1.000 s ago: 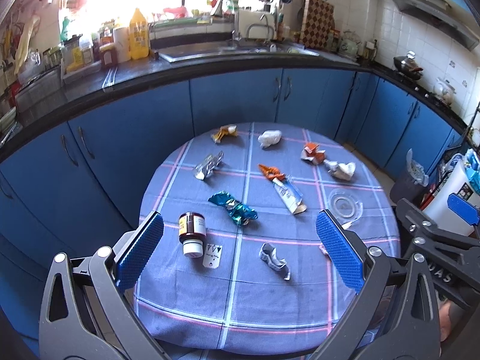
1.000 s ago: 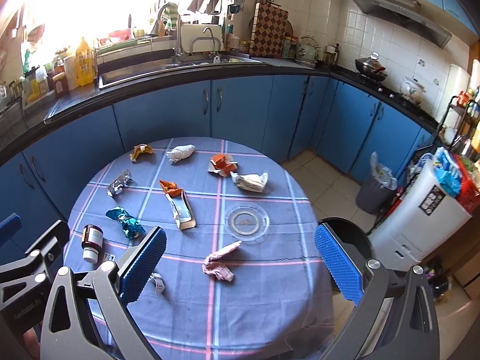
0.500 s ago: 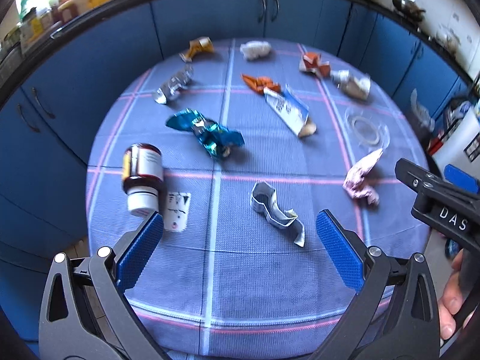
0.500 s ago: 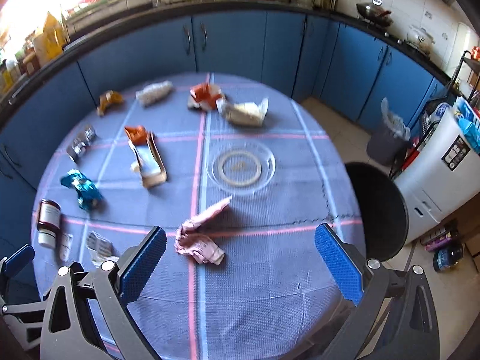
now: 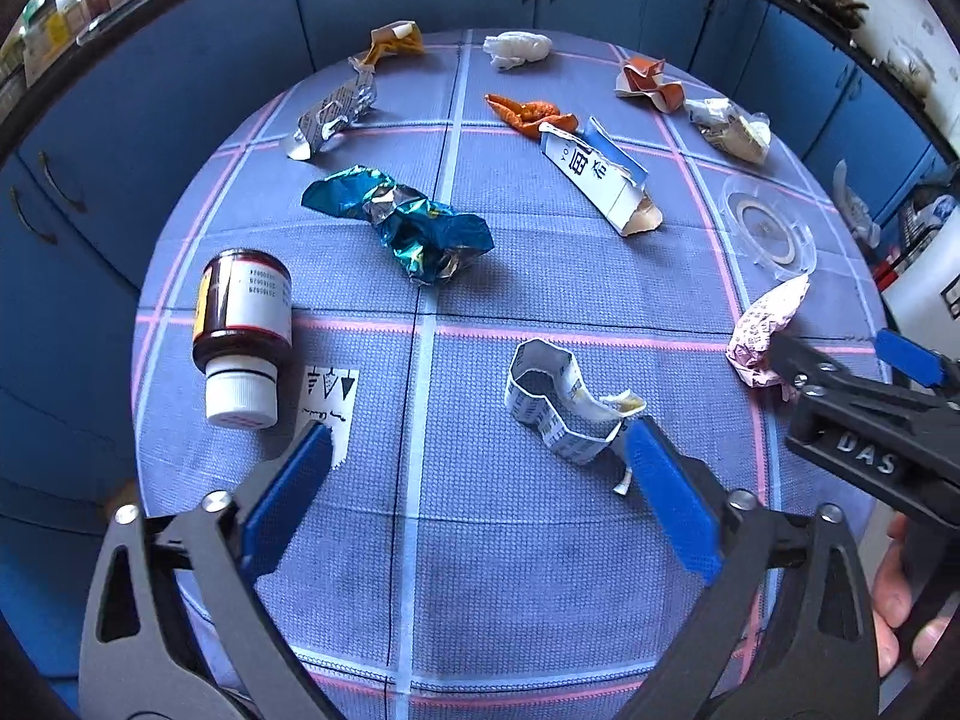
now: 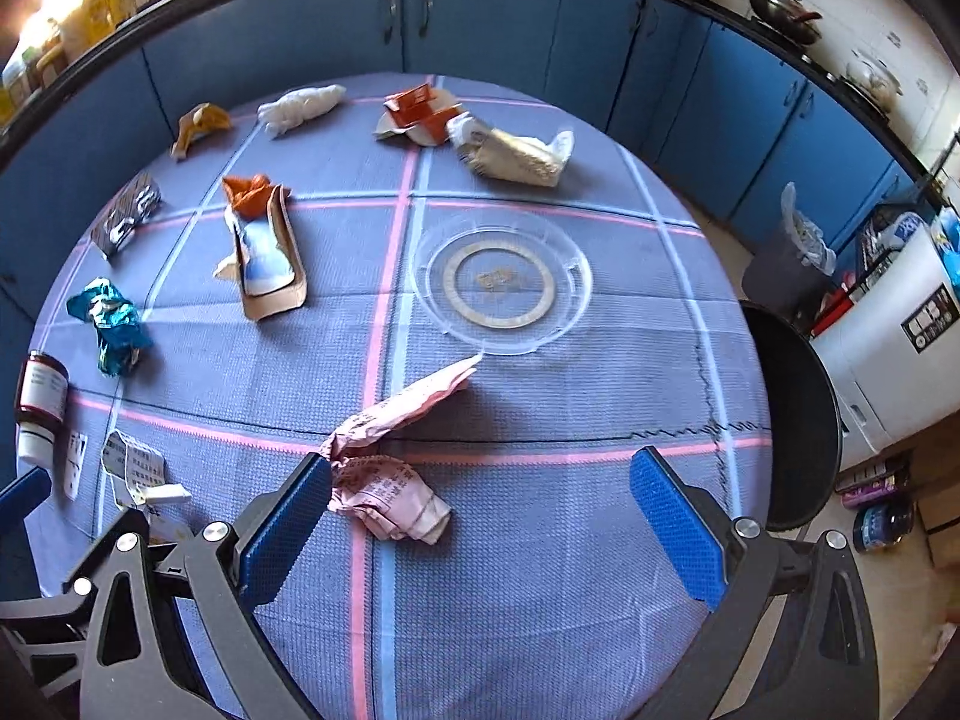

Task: Collect trash
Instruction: 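Grasp the crumpled pink paper with the right gripper while the left gripper grasps the white carton, then lift the pink paper with the right gripper while the left gripper lifts the white carton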

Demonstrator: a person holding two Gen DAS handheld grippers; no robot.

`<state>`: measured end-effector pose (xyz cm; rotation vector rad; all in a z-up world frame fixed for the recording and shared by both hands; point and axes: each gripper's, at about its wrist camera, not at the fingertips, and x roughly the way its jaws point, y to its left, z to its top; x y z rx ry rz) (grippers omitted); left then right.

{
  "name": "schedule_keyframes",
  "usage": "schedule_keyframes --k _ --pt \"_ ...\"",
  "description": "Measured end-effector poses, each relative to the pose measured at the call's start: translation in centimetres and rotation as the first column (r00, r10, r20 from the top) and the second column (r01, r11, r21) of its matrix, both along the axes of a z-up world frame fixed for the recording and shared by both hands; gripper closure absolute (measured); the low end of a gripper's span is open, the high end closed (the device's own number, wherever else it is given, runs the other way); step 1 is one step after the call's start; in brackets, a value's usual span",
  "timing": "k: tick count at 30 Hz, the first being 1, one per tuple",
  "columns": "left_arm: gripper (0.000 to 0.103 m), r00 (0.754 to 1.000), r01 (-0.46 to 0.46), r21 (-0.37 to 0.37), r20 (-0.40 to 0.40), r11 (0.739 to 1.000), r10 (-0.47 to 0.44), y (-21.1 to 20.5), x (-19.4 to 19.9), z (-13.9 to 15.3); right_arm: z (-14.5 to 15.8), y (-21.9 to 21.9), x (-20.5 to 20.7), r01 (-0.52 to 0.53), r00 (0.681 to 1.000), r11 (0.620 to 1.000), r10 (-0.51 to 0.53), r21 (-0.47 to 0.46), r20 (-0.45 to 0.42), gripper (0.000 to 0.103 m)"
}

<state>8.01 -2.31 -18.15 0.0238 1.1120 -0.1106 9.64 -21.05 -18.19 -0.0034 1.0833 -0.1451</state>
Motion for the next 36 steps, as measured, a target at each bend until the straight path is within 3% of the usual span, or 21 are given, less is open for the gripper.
schedule_keyframes --k 4,6,9,10,13,14,18,27,32,36 --pt "0.04 1.0 -0.002 -0.057 -0.025 0.998 0.0 0.6 -0.2 -0.2 -0.5 1.1 0.2 -0.042 0.999 0.999 0.042 -0.03 0.0 0.007" --pt "0.059 0.998 0.002 -0.065 -0.055 0.998 -0.006 0.8 -0.1 -0.7 -0.7 1.9 0.3 -0.071 0.997 0.997 0.071 -0.039 -0.001 0.007" --pt "0.065 0.998 0.009 -0.089 -0.067 0.996 -0.015 1.0 -0.2 -1.1 -0.7 2.7 0.4 -0.1 0.995 0.994 0.101 -0.048 0.005 0.008" --pt "0.065 0.997 0.014 -0.093 -0.069 0.996 -0.02 0.9 -0.1 -1.2 -0.7 2.9 0.4 -0.107 0.994 0.993 0.107 -0.049 0.007 0.013" --pt "0.068 0.998 0.012 -0.101 -0.063 0.995 -0.018 1.0 0.0 -1.1 -1.0 3.2 0.7 -0.126 0.992 0.992 0.125 -0.03 -0.017 0.054" --pt "0.073 0.998 0.008 -0.104 -0.061 0.995 -0.014 1.0 0.0 -1.0 -1.2 3.2 0.8 -0.132 0.991 0.991 0.132 -0.006 -0.029 0.062" --pt "0.093 0.998 -0.018 -0.122 -0.063 0.992 0.011 1.5 0.0 -0.9 -0.9 3.3 0.5 -0.143 0.99 0.99 0.143 0.001 -0.009 0.077" --pt "0.103 0.997 -0.032 -0.138 0.07 0.99 0.042 1.7 -0.9 1.8 1.2 2.9 -0.2 -0.15 0.987 0.988 0.148 0.031 0.068 0.081" --pt "0.103 0.999 -0.005 -0.162 0.051 0.987 0.013 1.5 -0.9 1.8 1.5 2.5 -0.5 -0.153 0.986 0.987 0.15 0.039 0.078 0.081" --pt "0.099 0.996 -0.01 -0.177 0.086 0.984 0.025 1.6 -1.4 2.1 1.5 2.1 -0.7 -0.15 0.986 0.987 0.146 0.052 0.076 0.081"
